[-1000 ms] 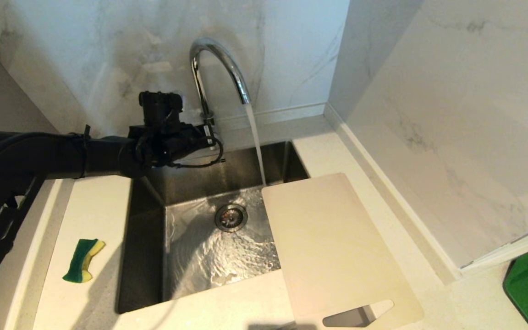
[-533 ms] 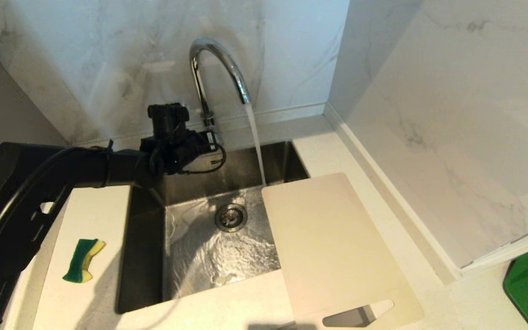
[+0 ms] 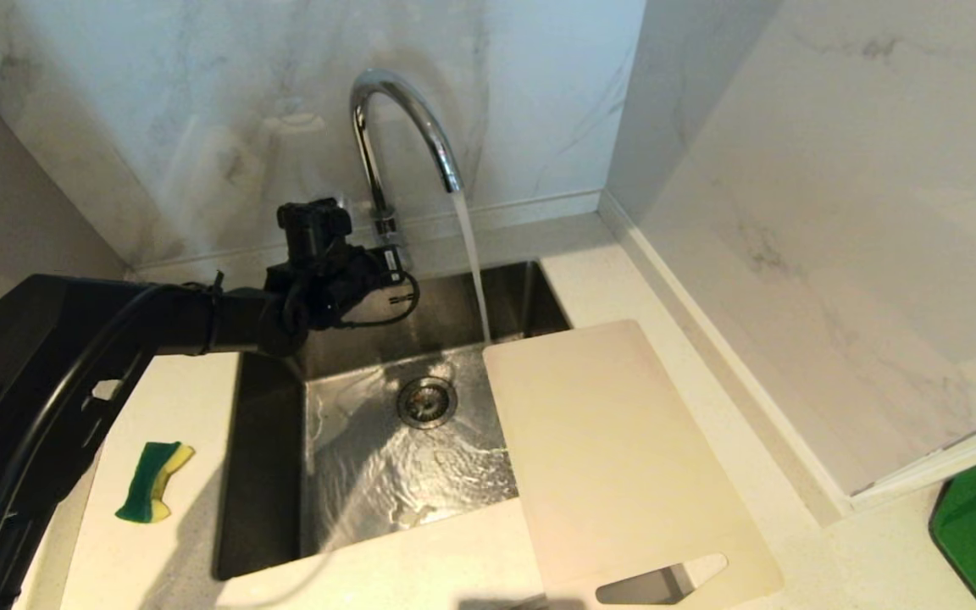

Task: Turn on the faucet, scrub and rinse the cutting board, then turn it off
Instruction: Turn off the tap

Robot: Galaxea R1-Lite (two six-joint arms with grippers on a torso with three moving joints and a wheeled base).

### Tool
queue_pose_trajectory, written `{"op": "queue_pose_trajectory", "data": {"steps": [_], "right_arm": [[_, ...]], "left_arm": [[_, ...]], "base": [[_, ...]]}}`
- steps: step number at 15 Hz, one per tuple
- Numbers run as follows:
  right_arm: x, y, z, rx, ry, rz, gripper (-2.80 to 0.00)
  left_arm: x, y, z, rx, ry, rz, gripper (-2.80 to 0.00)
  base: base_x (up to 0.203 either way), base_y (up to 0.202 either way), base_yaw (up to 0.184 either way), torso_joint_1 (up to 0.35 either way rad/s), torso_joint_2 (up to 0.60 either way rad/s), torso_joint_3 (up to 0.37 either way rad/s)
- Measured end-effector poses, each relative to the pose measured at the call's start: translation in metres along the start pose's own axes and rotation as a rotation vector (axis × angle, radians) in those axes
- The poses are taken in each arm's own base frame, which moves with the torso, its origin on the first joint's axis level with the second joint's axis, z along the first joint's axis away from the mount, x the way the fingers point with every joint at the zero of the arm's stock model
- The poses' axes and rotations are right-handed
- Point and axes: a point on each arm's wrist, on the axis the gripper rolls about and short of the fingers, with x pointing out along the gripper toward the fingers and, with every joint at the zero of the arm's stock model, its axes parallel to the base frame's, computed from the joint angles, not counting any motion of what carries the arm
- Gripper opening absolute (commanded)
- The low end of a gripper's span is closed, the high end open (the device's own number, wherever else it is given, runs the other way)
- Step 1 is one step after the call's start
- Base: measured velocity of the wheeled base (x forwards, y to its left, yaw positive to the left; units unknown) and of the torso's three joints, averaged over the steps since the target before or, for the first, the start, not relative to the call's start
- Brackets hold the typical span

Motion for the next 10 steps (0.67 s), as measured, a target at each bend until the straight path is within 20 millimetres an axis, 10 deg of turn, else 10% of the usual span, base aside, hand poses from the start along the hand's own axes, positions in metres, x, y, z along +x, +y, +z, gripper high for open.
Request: {"op": "queue_pose_trajectory", "data": {"steps": [10], "right_arm": [[0.0, 0.0, 0.0, 0.0, 0.0, 0.0, -2.8]], "left_arm": [[0.016, 0.022, -0.008, 0.085, -0.112, 0.061, -2.8]], "base": [[0.0, 0.0, 0.0, 0.0, 0.0, 0.0]]}}
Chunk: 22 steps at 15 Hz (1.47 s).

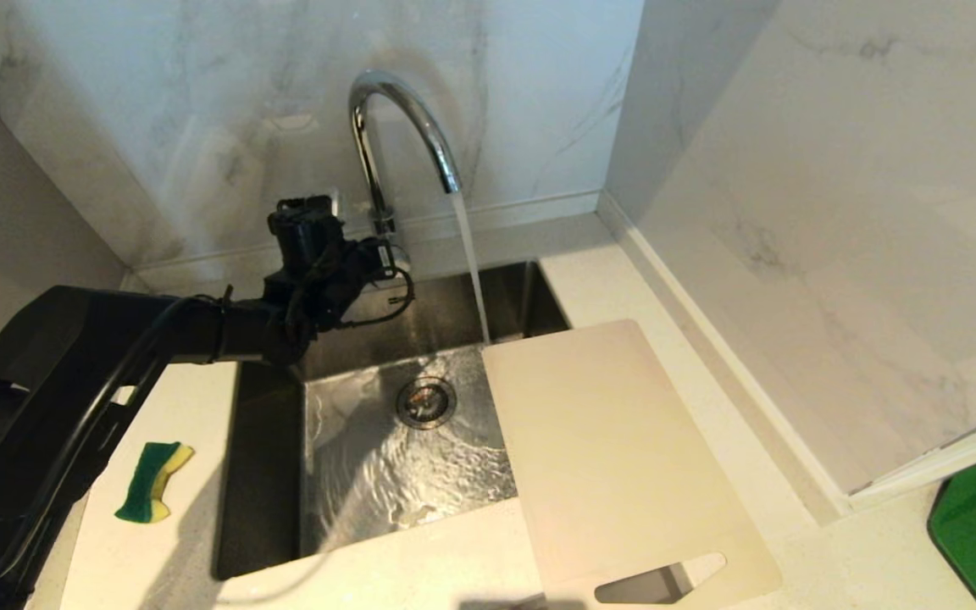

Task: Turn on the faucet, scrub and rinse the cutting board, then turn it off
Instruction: Turn off the tap

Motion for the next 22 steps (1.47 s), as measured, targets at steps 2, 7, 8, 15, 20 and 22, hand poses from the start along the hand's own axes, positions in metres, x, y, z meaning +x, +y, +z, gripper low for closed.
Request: {"op": "queue_pose_trajectory", "data": {"steps": [2, 7, 8, 15, 20, 22], "right_arm": [[0.0, 0.0, 0.0, 0.0, 0.0, 0.0, -2.8], [0.0, 0.0, 0.0, 0.0, 0.0, 0.0, -2.8], [0.0, 0.0, 0.0, 0.0, -0.001, 0.0, -2.8], [0.0, 0.0, 0.0, 0.001, 0.0, -0.001, -2.8], [0.0, 0.0, 0.0, 0.002, 0.0, 0.0, -2.8], [0.0, 0.0, 0.0, 0.001, 0.002, 0.0, -2.8]], "left_arm": [[0.004, 0.008, -0.005, 0.019, 0.005, 0.015, -2.8], [0.01, 0.024, -0.01, 0.024, 0.016, 0.038, -2.8], [0.01, 0.025, -0.011, 0.024, 0.017, 0.041, -2.8], [0.005, 0.028, 0.007, 0.01, -0.001, 0.104, -2.8], [-0.028, 0.013, 0.058, -0.089, 0.047, 0.103, -2.8], [-0.044, 0.01, 0.081, -0.105, 0.038, 0.083, -2.8]], "base": [[0.0, 0.0, 0.0, 0.0, 0.0, 0.0], [0.0, 0.0, 0.0, 0.0, 0.0, 0.0], [0.0, 0.0, 0.0, 0.0, 0.0, 0.0], [0.0, 0.0, 0.0, 0.0, 0.0, 0.0], [0.0, 0.0, 0.0, 0.0, 0.0, 0.0], [0.0, 0.0, 0.0, 0.0, 0.0, 0.0]]}}
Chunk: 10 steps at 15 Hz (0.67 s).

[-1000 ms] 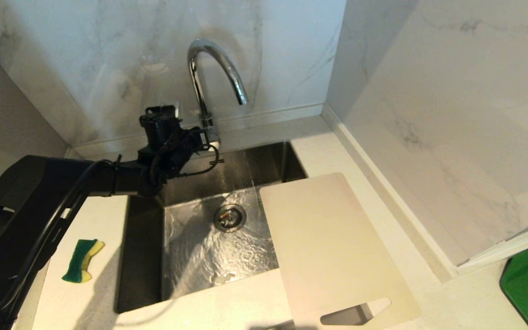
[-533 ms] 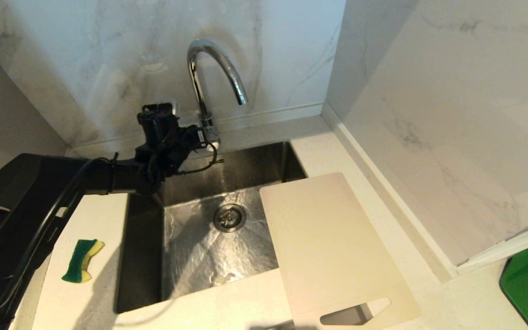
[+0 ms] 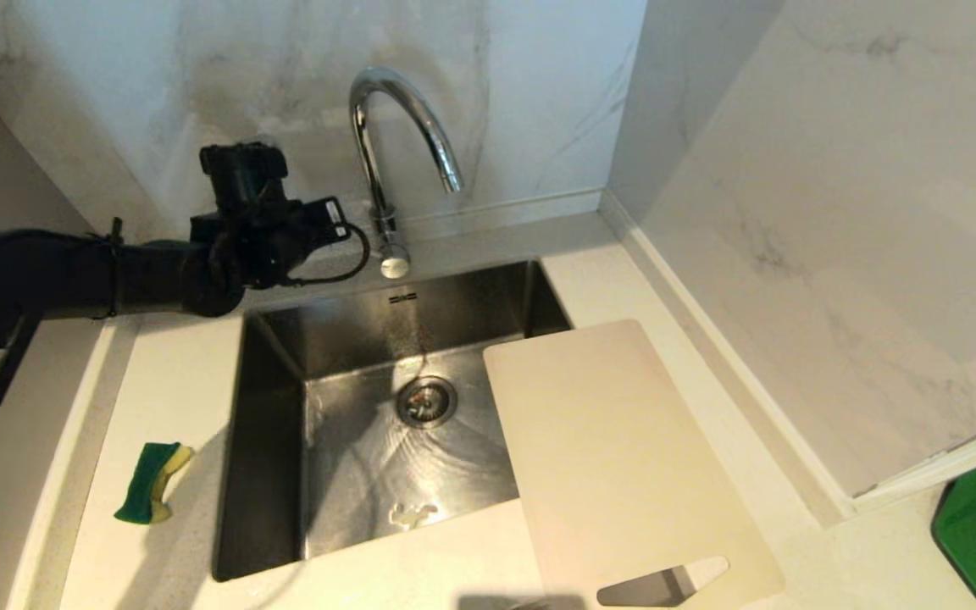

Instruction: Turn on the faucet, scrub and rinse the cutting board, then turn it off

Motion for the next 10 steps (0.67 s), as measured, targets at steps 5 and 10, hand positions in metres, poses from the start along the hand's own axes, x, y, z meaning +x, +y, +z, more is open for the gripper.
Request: {"op": "queue_pose_trajectory", "data": {"steps": [5, 10], "right_arm": [[0.0, 0.0, 0.0, 0.0, -0.001, 0.0, -2.8], [0.0, 0.0, 0.0, 0.001, -0.001, -0.001, -2.8]], "left_arm": [[-0.041, 0.03, 0.041, 0.003, -0.012, 0.032, -2.8], [-0.076, 0.044, 0.068, 0.008, -0.04, 0.045, -2.8]], "base": [[0.0, 0.0, 0.0, 0.0, 0.0, 0.0], [0.0, 0.0, 0.0, 0.0, 0.0, 0.0]]}}
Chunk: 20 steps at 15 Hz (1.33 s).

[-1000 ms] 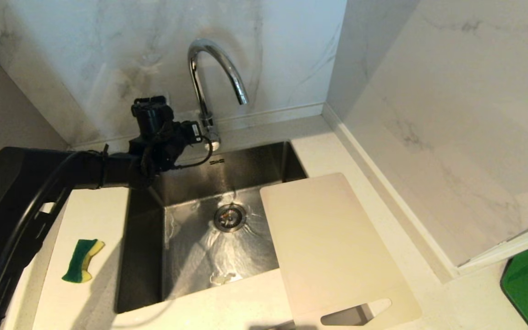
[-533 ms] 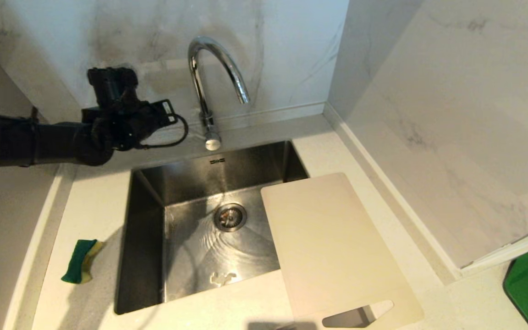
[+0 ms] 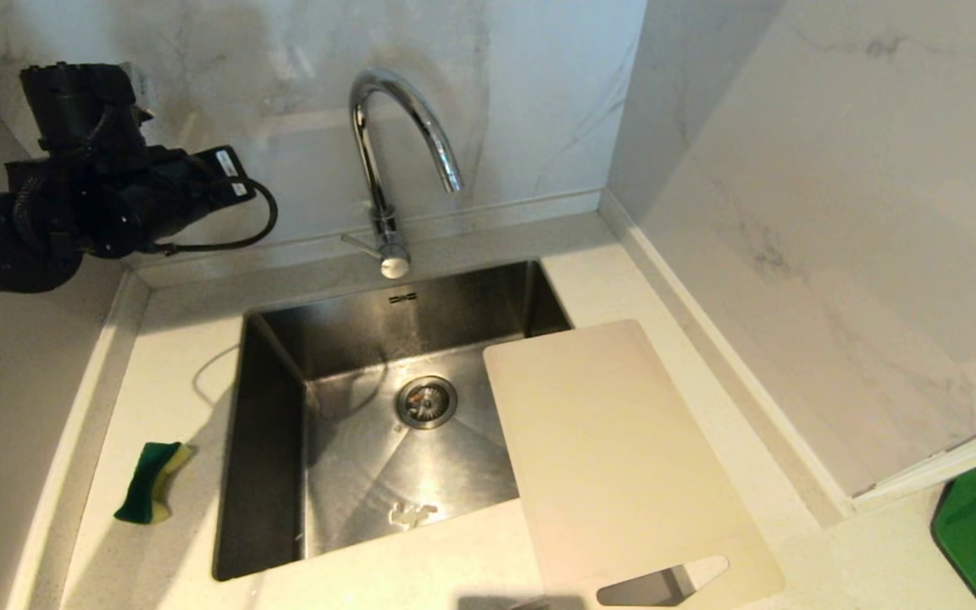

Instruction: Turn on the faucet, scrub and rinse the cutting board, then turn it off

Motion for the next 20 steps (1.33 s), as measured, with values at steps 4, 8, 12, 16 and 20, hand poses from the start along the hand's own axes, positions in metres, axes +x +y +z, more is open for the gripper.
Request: {"op": "queue_pose_trajectory", "data": {"steps": [4, 8, 12, 16, 20], "right_arm": [[0.0, 0.0, 0.0, 0.001, 0.0, 0.0, -2.8], [0.0, 0.0, 0.0, 0.001, 0.0, -0.001, -2.8], [0.0, 0.0, 0.0, 0.001, 0.0, -0.001, -2.8], [0.0, 0.0, 0.0, 0.001, 0.0, -0.001, -2.8], [0.0, 0.0, 0.0, 0.001, 0.0, -0.001, -2.8]], "left_arm": [[-0.017, 0.02, 0.003, 0.032, 0.025, 0.045, -2.8], [-0.037, 0.064, -0.007, 0.059, 0.103, 0.102, -2.8], [-0.072, 0.098, -0.023, 0.066, 0.185, 0.155, -2.8], [-0.118, 0.141, -0.041, 0.054, 0.259, 0.233, -2.8], [-0.159, 0.163, -0.058, 0.059, 0.272, 0.237, -2.8]], "base": [[0.0, 0.0, 0.0, 0.0, 0.0, 0.0], [0.0, 0.0, 0.0, 0.0, 0.0, 0.0], [0.0, 0.0, 0.0, 0.0, 0.0, 0.0], [0.0, 0.0, 0.0, 0.0, 0.0, 0.0], [0.0, 0.0, 0.0, 0.0, 0.0, 0.0]]}}
